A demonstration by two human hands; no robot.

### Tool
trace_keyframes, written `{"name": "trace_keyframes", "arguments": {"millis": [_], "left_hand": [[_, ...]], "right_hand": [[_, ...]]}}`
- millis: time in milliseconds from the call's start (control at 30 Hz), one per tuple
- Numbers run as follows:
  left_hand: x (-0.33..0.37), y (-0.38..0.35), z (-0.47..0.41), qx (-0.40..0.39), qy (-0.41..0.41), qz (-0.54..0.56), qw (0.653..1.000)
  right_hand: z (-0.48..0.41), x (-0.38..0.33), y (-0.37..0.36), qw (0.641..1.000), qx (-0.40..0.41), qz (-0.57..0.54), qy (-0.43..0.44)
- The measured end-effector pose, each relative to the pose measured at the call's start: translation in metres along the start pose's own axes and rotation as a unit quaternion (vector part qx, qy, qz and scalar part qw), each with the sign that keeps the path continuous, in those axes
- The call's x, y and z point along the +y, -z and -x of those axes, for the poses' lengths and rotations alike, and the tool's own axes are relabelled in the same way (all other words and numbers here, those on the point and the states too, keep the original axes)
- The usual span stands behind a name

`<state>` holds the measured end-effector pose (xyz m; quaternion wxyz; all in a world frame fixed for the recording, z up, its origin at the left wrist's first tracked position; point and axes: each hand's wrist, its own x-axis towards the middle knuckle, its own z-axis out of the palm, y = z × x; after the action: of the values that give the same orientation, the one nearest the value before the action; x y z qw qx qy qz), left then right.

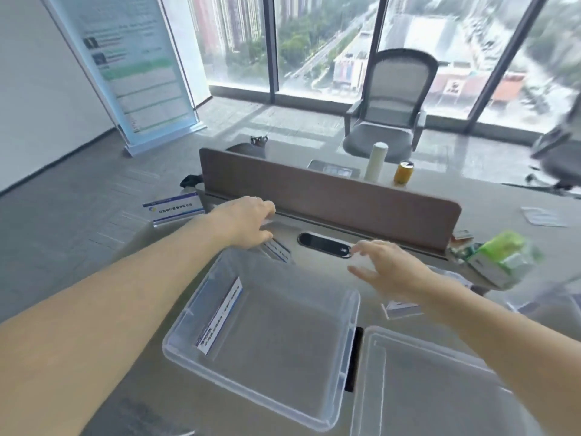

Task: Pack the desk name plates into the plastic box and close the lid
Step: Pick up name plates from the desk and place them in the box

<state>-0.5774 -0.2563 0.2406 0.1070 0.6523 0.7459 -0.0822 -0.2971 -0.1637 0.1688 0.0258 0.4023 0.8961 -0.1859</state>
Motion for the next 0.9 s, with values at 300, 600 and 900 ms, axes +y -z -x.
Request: {"name": "trace_keyframes", "arguments": {"millis": [300, 600, 900], "left_hand": [[0.173, 0.074, -0.022, 0.065, -0.141, -0.045, 0.987], [0.358, 0.114, -0.023, 0.09, -0.197, -0.101, 0.971], [0.529, 0.08, -0.024, 0.051, -0.214, -0.116, 0.969]], "right_hand": [[0.146, 0.124, 0.129, 0.978, 0.064, 0.072, -0.184], [0.299, 0.231, 0.175, 0.956, 0.092, 0.061, -0.273], [0.4, 0.368, 0.183, 0.947, 0.079, 0.049, -0.307]]}}
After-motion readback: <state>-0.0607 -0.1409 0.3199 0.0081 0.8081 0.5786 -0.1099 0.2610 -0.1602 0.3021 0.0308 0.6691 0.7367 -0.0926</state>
